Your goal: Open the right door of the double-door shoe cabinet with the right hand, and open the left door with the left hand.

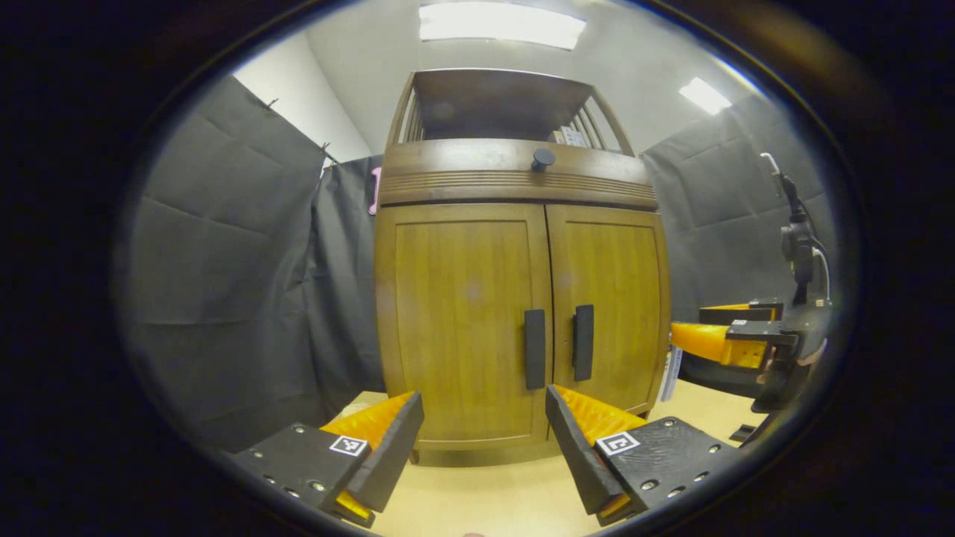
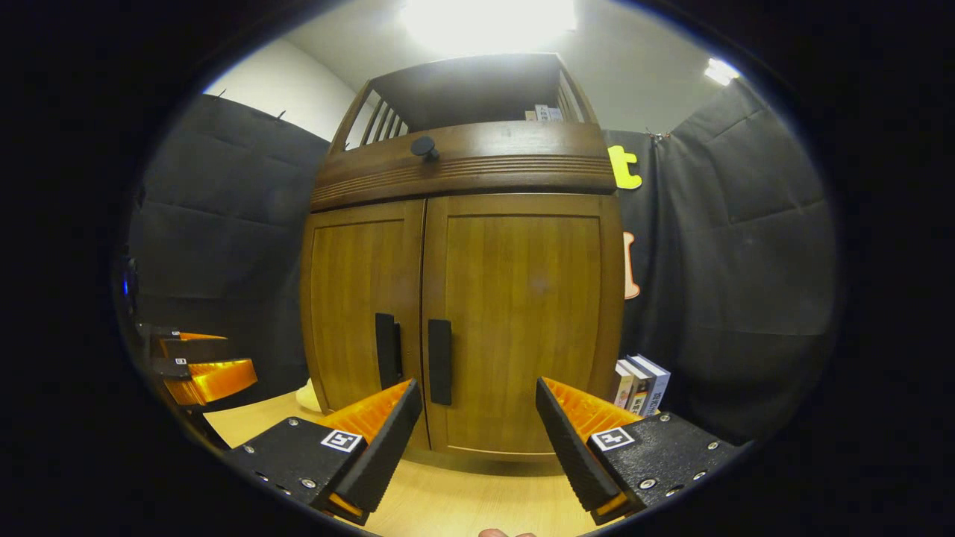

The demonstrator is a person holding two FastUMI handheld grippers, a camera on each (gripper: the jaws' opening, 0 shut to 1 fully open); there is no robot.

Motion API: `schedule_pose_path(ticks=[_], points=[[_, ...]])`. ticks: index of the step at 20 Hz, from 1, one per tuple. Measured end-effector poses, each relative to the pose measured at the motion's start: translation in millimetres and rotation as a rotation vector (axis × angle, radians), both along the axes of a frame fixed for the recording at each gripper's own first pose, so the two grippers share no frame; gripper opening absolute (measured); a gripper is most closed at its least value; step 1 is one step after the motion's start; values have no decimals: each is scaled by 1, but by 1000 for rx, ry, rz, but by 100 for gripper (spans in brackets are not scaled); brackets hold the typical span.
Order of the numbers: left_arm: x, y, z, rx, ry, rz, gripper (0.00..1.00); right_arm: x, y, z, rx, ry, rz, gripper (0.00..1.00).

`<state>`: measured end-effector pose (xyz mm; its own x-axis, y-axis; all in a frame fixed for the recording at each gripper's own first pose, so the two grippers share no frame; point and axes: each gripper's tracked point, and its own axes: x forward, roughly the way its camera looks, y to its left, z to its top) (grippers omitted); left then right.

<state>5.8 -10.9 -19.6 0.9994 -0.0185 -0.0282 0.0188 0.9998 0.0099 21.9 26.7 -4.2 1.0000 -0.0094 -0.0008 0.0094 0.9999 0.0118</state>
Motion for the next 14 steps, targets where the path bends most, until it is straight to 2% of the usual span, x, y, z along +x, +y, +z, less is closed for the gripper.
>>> schedule_pose_path(ticks=[4, 8, 9, 10, 11, 12, 14], points=[[2, 2, -6, 29, 36, 40, 99, 25, 17, -5, 7, 10, 30, 95], [3, 4, -9, 6, 45, 66, 99, 59, 32, -9, 3, 20, 41, 95], [3, 4, -8, -3, 42, 65, 99, 68, 34, -10, 2, 25, 39, 95], [3, 5, -8, -10, 41, 67, 95, 78, 36, -12, 2, 26, 39, 95], [3, 5, -9, -17, 45, 73, 95, 87, 38, -13, 2, 27, 35, 95], [3, 6, -11, -25, 53, 81, 99, 97, 37, -18, -2, 35, 27, 95], [4, 7, -13, -35, 69, 88, 99, 115, 31, -30, -3, 59, -8, 95]])
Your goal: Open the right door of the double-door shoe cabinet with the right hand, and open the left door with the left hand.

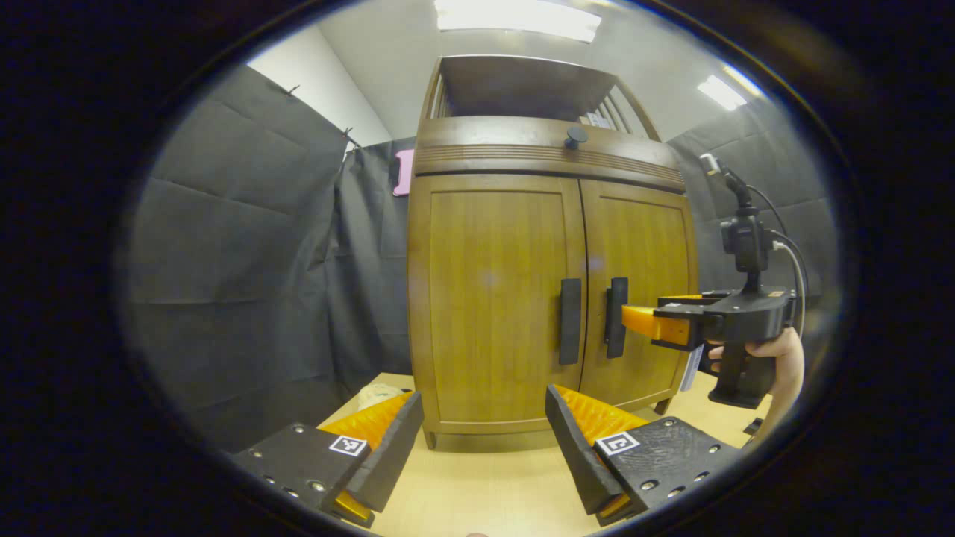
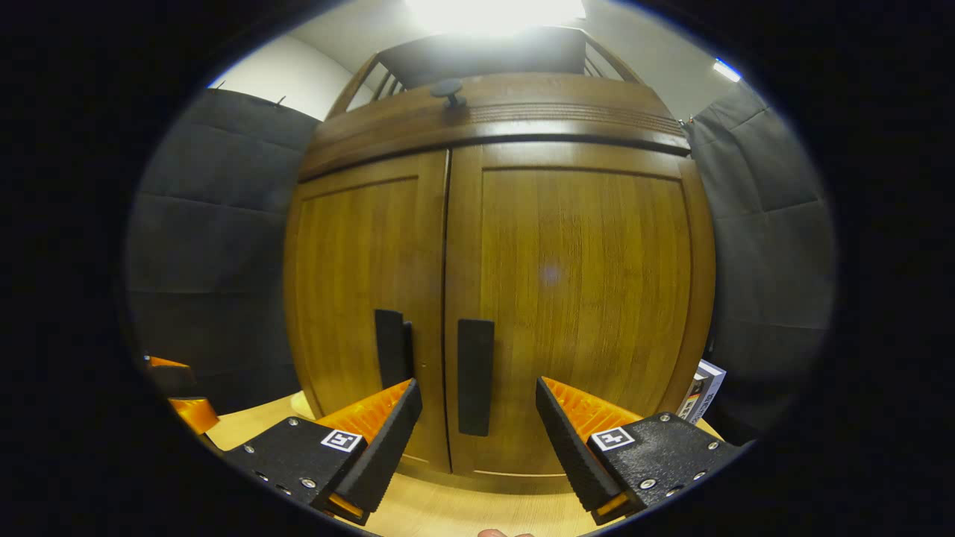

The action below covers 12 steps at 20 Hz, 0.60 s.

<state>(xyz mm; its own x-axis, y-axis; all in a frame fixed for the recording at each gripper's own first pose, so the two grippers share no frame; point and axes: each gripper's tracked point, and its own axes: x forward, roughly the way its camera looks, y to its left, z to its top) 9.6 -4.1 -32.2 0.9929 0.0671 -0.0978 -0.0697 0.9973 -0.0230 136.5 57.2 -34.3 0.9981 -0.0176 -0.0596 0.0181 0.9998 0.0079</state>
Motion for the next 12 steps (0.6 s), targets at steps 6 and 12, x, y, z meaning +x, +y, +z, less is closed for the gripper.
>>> schedule_pose_path(ticks=[6, 12], points=[[-1, 0, 2, -14, 32, 29, 95, 39, 1, -32, 65, 59, 34, 95], [0, 6, -4, -32, 43, 41, 95, 29, -2, -28, 52, 26, 1, 95]])
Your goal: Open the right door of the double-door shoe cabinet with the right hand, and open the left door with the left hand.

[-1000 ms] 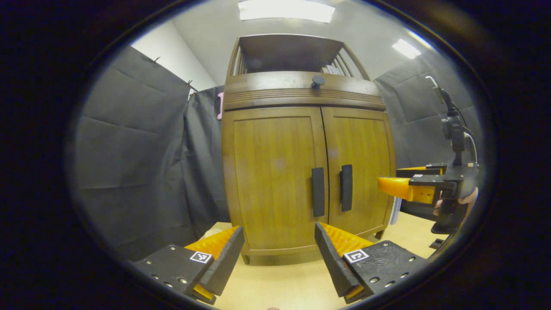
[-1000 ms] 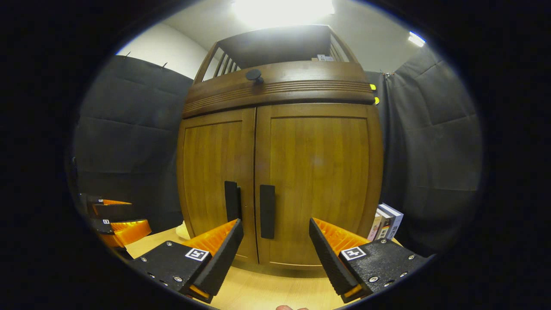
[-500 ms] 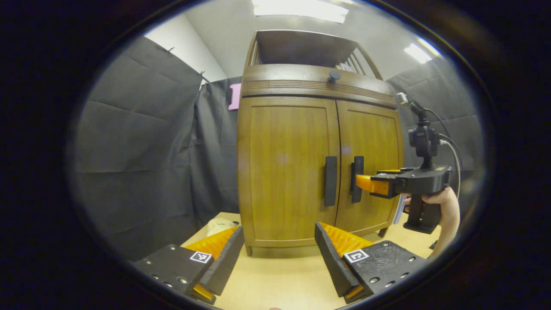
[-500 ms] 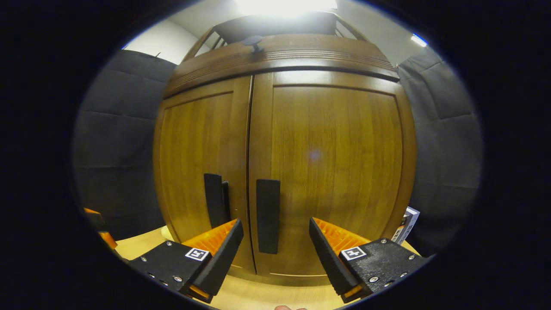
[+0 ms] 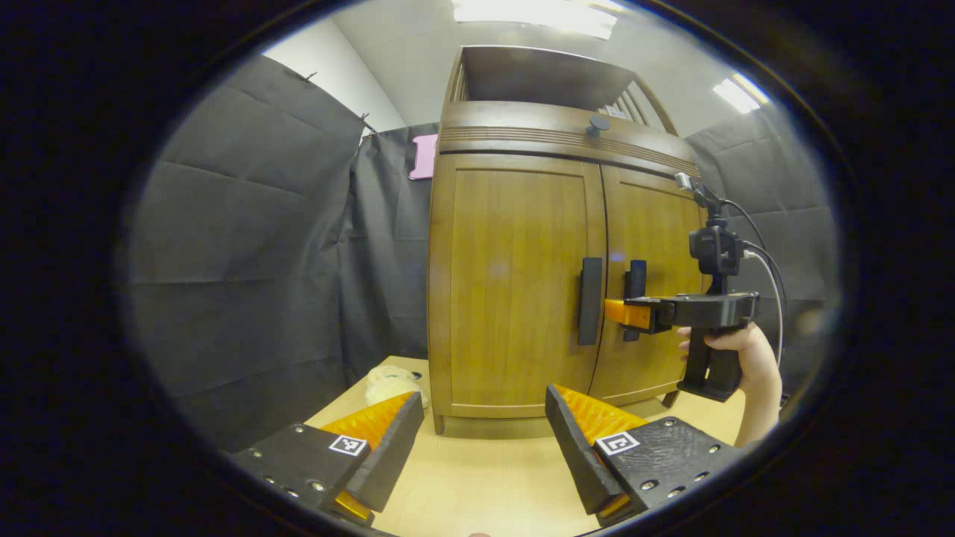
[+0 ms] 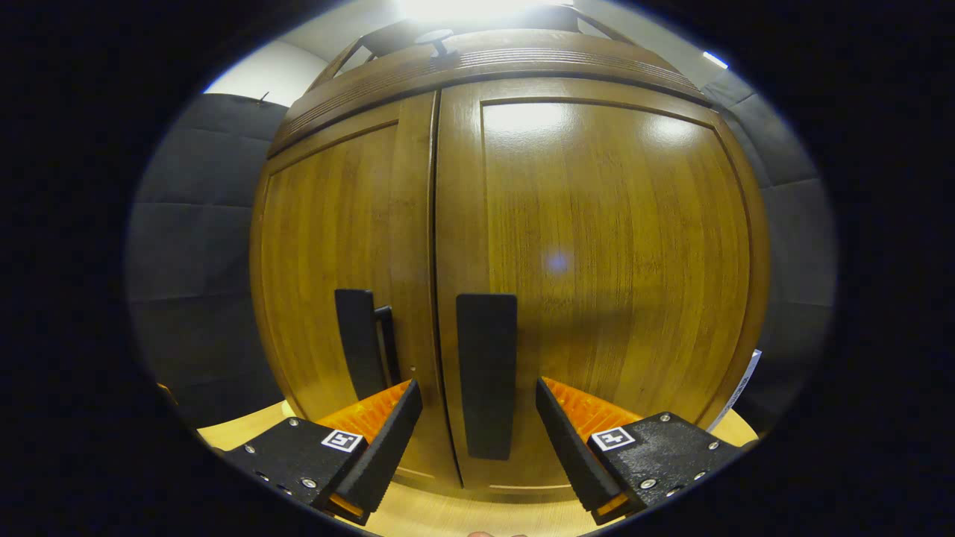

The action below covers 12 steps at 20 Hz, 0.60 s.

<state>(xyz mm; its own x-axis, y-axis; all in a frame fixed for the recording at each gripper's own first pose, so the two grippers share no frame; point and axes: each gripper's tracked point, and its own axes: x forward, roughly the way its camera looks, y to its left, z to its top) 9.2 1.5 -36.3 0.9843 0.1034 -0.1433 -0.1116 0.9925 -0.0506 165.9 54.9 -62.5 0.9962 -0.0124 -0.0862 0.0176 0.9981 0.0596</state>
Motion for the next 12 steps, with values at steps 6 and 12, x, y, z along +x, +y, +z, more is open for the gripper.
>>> schedule_pose_path(ticks=[6, 12], points=[[1, 0, -2, -15, 9, -11, 95, -10, 6, 13, -12, 0, -53, 73], [3, 3, -1, -27, 28, -24, 99, -5, 12, 5, 21, 2, 14, 34]])
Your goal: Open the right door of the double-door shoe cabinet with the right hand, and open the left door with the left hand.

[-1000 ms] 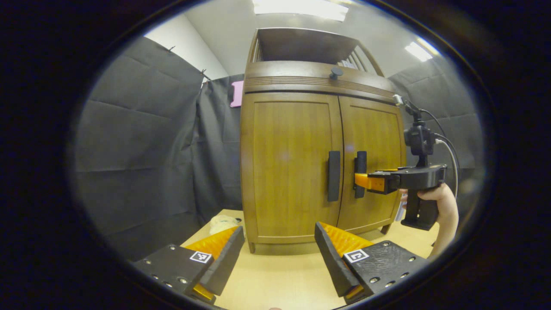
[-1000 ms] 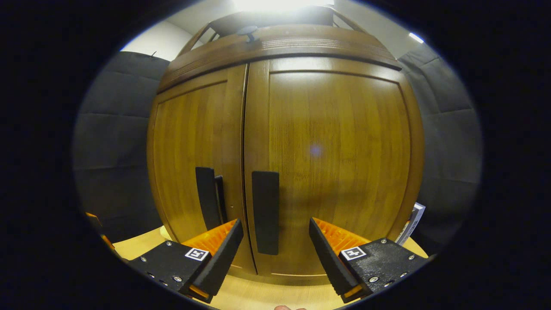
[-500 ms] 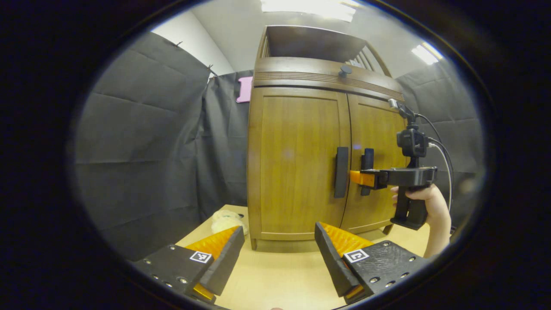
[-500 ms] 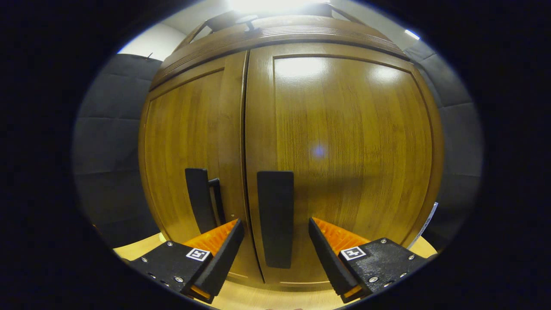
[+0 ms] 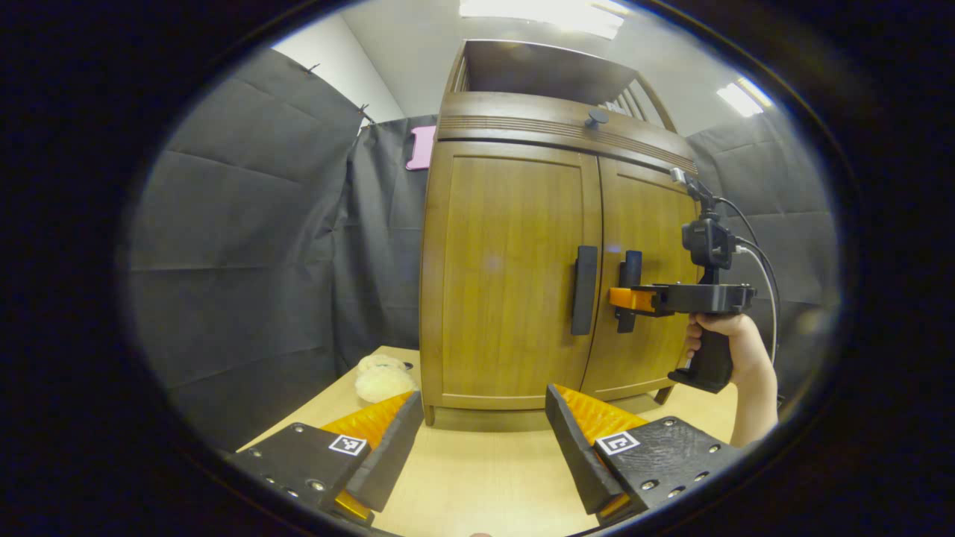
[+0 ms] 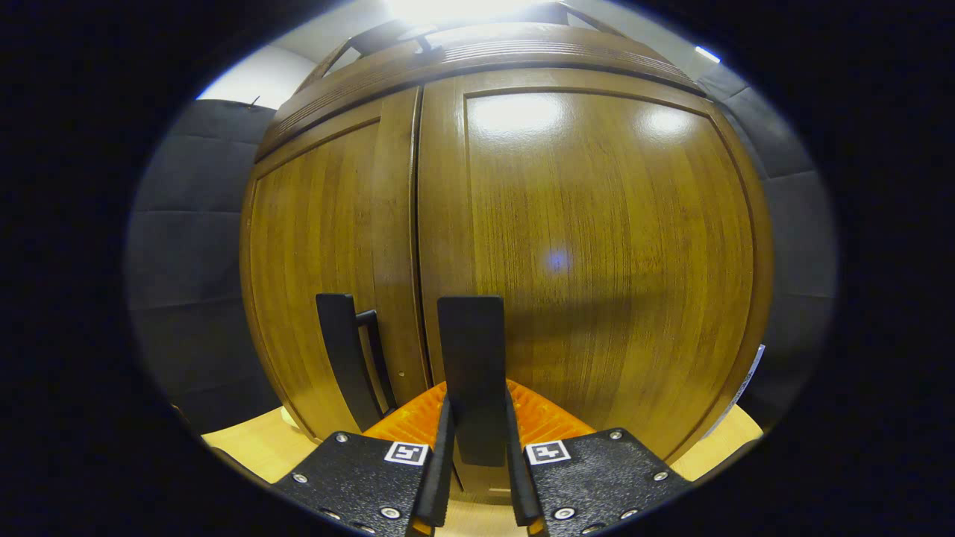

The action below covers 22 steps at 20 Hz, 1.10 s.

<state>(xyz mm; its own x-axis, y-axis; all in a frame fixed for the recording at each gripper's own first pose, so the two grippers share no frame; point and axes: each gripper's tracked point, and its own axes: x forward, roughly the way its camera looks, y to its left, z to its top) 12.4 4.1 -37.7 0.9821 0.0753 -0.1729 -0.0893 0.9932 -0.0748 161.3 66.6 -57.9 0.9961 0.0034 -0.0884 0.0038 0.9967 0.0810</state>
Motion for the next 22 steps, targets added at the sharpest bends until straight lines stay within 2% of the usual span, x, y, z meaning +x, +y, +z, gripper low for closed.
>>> schedule_pose_path(ticks=[5, 9, 11, 12, 13, 14, 16, 17, 22], points=[[-2, 1, 4, 4, -5, 16, 99, -7, 2, 2, -15, -12, 39, 18], [-7, 1, 7, 12, -16, 35, 94, -12, 3, 10, -10, -25, 77, 18], [-8, -1, 7, 29, -13, 37, 95, -15, 3, 16, -6, -31, 95, 18], [-7, -1, 8, 37, -9, 37, 99, -18, 3, 17, -8, -33, 104, 18], [-6, -1, 10, 44, -6, 40, 95, -19, 4, 18, -7, -34, 110, 18], [-6, -1, 11, 48, -7, 46, 99, -20, 4, 18, -4, -33, 118, 18], [-10, -1, 13, 42, -19, 53, 99, -25, 5, 20, 2, -34, 134, 18], [-12, 0, 13, 39, -24, 55, 95, -28, 4, 22, 8, -37, 141, 18], [-12, 2, 11, 39, -27, 75, 95, -38, 2, 35, 22, -54, 173, 18]])
